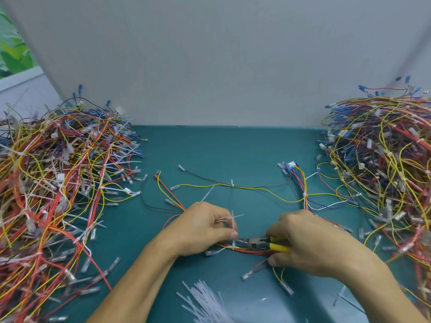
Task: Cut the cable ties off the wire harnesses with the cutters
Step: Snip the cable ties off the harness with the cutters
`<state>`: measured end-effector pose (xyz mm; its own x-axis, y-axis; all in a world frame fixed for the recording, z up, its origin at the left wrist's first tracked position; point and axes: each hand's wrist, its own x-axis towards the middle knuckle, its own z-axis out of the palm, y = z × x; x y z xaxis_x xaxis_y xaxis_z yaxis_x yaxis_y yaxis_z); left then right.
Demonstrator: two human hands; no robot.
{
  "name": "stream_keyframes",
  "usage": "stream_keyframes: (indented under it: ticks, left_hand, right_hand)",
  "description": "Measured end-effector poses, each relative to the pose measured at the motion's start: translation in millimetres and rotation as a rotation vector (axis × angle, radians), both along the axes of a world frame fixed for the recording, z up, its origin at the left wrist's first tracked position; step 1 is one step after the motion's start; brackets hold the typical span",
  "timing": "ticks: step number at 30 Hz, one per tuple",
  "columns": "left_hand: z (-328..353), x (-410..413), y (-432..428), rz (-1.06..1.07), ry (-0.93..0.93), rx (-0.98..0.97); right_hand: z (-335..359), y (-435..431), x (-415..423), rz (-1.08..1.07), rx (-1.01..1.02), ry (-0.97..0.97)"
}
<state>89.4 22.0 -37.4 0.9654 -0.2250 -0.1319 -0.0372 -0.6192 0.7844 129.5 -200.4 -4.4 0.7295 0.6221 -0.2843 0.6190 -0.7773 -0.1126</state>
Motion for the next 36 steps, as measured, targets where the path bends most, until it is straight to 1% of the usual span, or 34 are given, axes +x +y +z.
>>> stream_keyframes:
  ticks: [3, 8, 26, 31, 36]
  left_hand:
    - [2, 0, -2, -0.003, -0.019, 0.039]
    - [3, 1, -2, 0.009, -0.021, 0.048]
    - [1, 0, -4, 0.07, -0.033, 0.024]
    - [0, -1, -6, 0.093, -0.043, 0.02]
    - [1, 0, -5, 0.079, -0.036, 0.039]
  right_hand:
    - [-2, 2, -1, 0.001, 0.007, -0.002]
    - [-2, 2, -1, 0.0, 0.014, 0.012]
    - [-5, 5, -4, -0.025, 0.008, 0.029]
    - [-8, 6, -4, -0.022, -0.008, 0.02]
    - [-9, 10, -4, 0.02, -0.029, -0.036]
